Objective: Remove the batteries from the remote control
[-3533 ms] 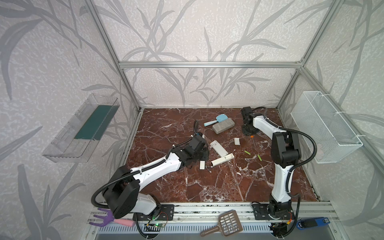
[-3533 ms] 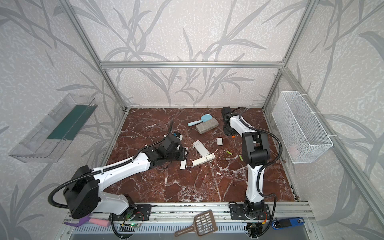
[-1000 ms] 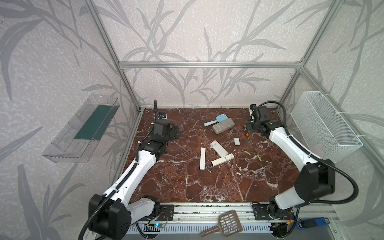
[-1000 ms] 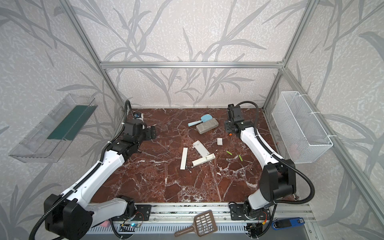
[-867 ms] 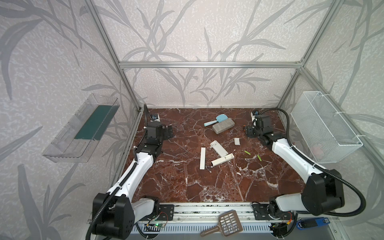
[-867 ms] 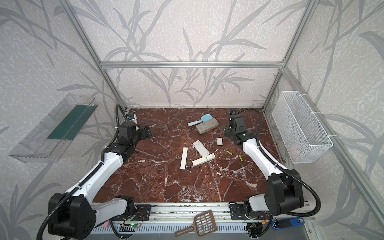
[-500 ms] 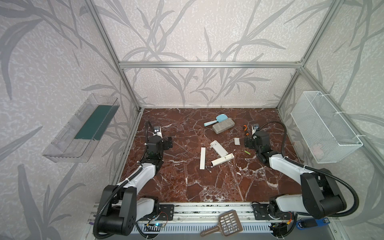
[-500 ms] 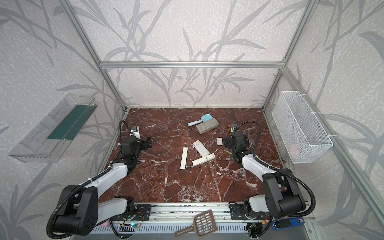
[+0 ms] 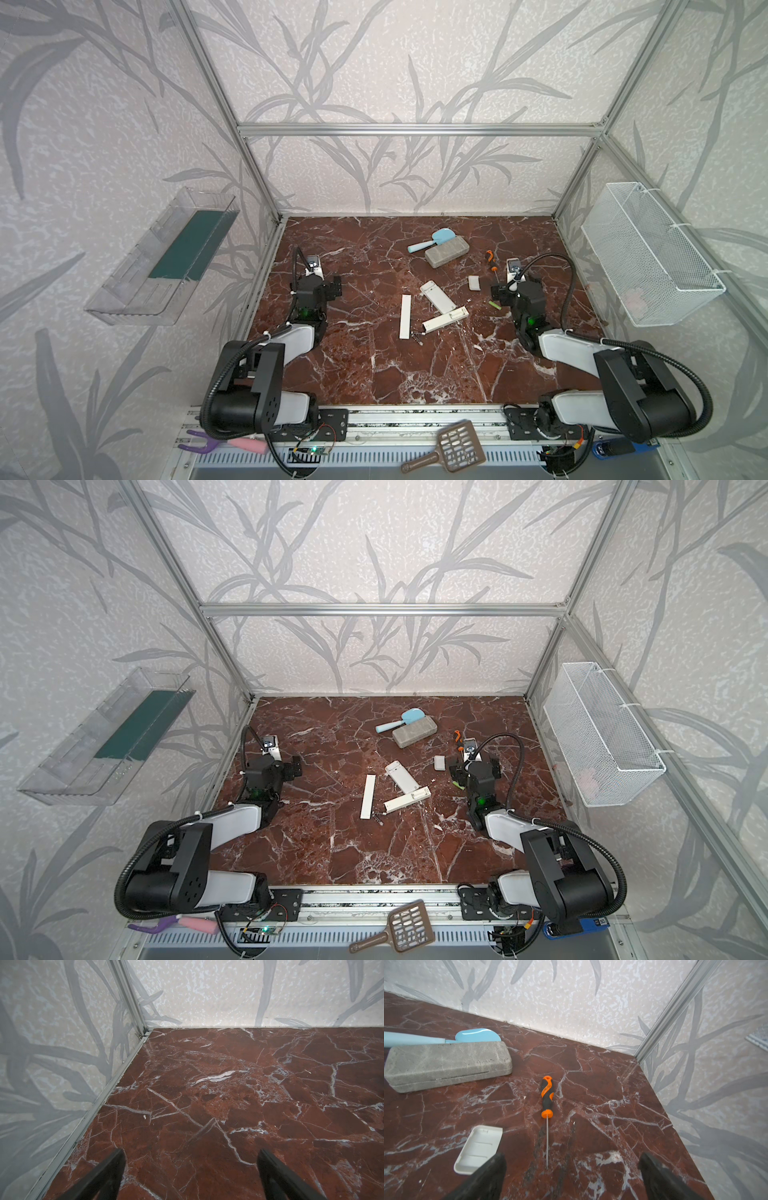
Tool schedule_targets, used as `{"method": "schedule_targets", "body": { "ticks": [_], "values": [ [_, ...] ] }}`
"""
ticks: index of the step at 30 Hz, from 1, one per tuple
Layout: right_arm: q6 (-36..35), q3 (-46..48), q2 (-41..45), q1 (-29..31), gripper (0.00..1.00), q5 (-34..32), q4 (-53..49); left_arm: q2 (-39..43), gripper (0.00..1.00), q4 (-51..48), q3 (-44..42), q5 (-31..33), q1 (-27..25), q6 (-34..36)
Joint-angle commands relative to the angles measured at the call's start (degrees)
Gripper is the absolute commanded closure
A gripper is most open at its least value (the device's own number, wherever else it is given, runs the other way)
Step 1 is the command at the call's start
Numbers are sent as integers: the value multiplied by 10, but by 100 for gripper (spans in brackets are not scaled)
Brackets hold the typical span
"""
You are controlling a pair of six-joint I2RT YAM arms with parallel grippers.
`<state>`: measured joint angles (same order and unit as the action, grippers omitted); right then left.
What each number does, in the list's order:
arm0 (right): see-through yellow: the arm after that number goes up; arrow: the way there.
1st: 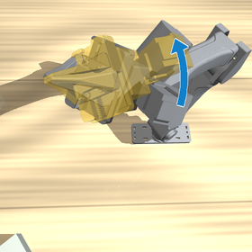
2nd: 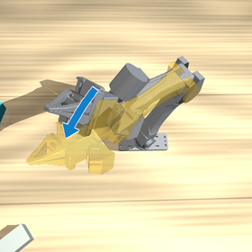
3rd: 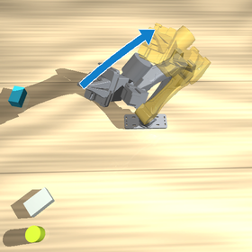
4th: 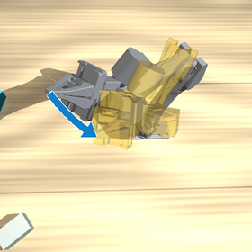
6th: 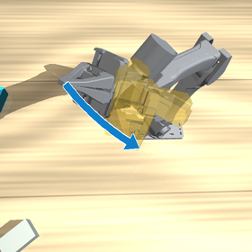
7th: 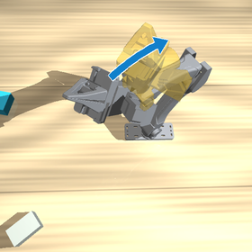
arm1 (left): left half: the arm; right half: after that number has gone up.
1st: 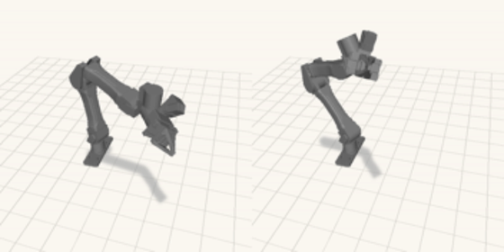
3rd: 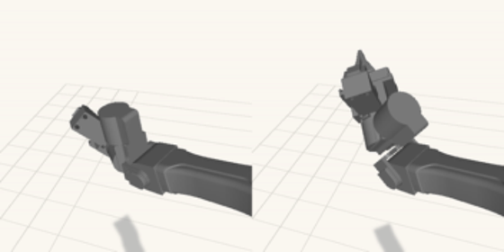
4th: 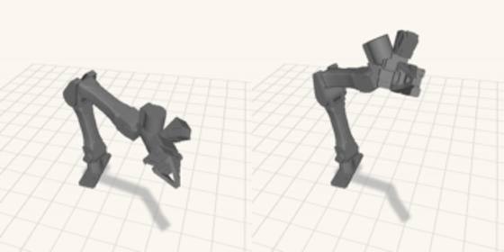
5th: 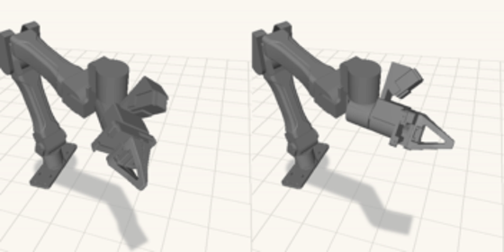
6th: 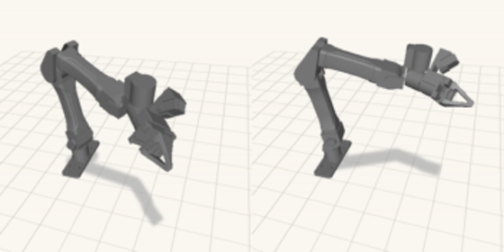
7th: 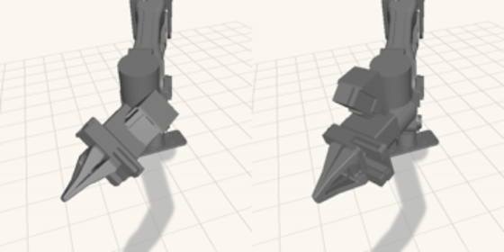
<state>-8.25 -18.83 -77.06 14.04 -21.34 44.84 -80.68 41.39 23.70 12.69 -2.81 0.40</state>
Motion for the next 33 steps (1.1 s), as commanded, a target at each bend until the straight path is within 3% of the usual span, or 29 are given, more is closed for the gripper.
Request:
{"method": "schedule_targets", "body": {
  "ticks": [1, 5, 9, 14, 17, 22, 33],
  "values": [
    [3, 33, 4, 1, 1, -8, 76, -28, 0, 90, -27, 5, 3, 2],
    [2, 42, -24, -13, 1, -6, 139, -56, 0, 138, -39, 14, 4, -3],
    [34, 41, -60, -35, 1, 47, 172, -105, 0, 233, -63, 14, 4, 3],
    [25, 71, -177, -38, 1, 64, 347, -95, 0, 189, -46, -8, 6, 4],
    [33, 54, -155, -40, 1, 59, 284, -92, 0, 150, -30, -43, 24, -5],
    [40, -16, -146, -42, 1, 42, 150, -91, 1, 131, -23, -44, 30, -14],
    [49, -16, -144, -51, 1, 53, 145, -91, 1, 131, -23, -44, 30, -13]
  ]
}}
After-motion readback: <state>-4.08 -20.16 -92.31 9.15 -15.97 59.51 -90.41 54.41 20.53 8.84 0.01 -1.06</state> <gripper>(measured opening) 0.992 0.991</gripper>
